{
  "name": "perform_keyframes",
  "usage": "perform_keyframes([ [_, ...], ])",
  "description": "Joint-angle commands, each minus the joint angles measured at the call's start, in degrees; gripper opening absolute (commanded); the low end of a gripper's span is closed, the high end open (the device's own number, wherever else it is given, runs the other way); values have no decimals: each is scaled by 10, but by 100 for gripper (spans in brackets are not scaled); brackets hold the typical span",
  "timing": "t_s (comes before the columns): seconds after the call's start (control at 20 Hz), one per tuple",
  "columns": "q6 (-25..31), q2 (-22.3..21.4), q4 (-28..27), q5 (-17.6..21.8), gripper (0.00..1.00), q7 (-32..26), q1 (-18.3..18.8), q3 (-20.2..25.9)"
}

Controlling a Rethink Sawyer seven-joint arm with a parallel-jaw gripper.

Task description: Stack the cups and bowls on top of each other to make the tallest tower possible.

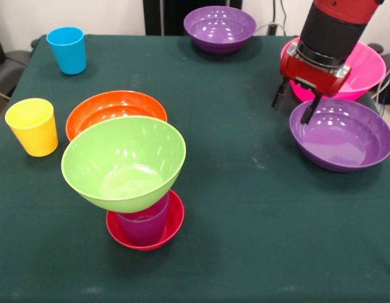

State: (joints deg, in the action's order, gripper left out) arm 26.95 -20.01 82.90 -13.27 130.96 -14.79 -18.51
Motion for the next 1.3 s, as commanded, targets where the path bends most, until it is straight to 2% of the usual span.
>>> perform_keyframes([
  [0.05, -31, 32, 17, -15, 100, 103, -4, 41],
  [1.3, -23, 50, 1, -40, 100, 126, -26, 29],
])
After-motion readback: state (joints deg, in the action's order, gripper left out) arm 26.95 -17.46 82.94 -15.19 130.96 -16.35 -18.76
